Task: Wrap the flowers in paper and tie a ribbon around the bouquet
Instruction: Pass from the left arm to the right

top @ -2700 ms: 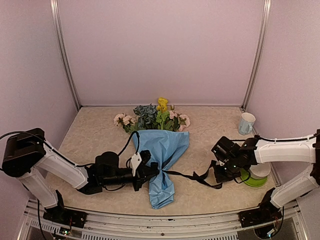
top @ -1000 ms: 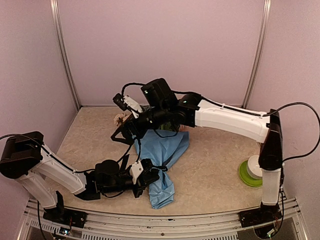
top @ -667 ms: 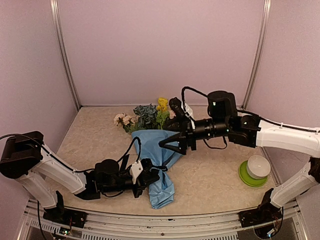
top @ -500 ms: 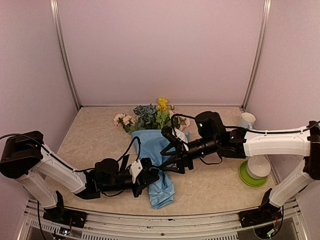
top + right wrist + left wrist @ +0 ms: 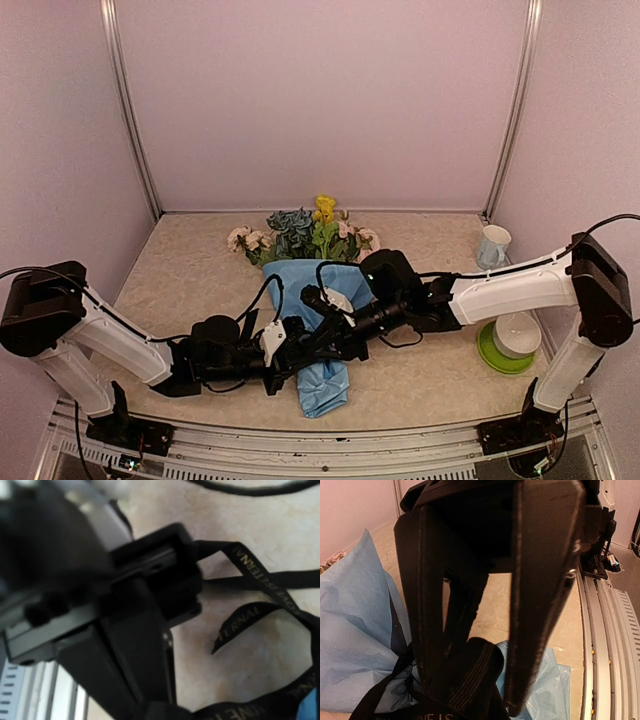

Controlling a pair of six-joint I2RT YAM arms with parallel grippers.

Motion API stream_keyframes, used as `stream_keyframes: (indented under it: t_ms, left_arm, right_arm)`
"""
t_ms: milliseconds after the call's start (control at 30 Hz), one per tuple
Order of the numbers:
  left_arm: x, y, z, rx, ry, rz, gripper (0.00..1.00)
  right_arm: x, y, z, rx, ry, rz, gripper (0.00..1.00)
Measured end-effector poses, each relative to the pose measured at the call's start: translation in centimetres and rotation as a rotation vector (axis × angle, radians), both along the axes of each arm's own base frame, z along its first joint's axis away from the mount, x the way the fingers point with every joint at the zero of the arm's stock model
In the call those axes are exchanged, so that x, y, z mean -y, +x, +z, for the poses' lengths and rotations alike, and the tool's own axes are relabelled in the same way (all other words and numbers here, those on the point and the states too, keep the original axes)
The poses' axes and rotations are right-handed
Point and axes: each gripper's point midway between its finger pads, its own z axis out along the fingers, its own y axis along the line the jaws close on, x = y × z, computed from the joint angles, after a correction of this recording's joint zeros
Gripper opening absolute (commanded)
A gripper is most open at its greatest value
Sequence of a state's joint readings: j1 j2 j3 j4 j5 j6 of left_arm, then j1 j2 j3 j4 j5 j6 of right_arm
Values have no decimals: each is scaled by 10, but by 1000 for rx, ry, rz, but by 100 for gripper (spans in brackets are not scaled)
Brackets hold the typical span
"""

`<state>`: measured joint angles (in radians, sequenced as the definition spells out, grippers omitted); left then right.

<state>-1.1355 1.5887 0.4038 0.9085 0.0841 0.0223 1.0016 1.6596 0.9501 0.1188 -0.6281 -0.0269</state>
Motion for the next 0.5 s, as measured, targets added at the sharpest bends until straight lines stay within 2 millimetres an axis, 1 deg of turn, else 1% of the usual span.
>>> stream_keyframes:
  t_ms: [100, 133, 200, 233, 267, 300, 333, 400, 500]
  left_arm:
    - [0, -1, -2, -6, 7, -6, 0]
    - [0, -1, -2, -7, 6, -7, 3]
    - [0, -1, -2, -13, 6, -7, 39]
    - [1, 0, -2, -26, 6, -5, 49]
    - [1, 0, -2, -37, 10, -3, 57]
    - [0, 0, -3, -59, 16, -5, 62]
    - [1, 0, -2, -86, 20, -10, 65]
    - [2, 1, 5, -141, 24, -20, 69]
    - [5, 3, 31, -196, 20, -8, 72]
  right_arm:
    - [-1, -3, -3, -21, -5, 5, 0]
    - [-2, -3, -3, -22, -3, 8, 0]
    - [-2, -3, -2, -25, -2, 6, 0]
    - [-2, -3, -2, -26, -2, 4, 0]
    - [-2, -2, -1, -25, 2, 1, 0]
    - [-3, -1, -1, -22, 4, -3, 0]
    - [-3, 0, 0, -18, 6, -10, 0]
    - [-3, 3, 1, -16, 5, -28, 0]
    - [-2, 12, 3, -17, 12, -58, 0]
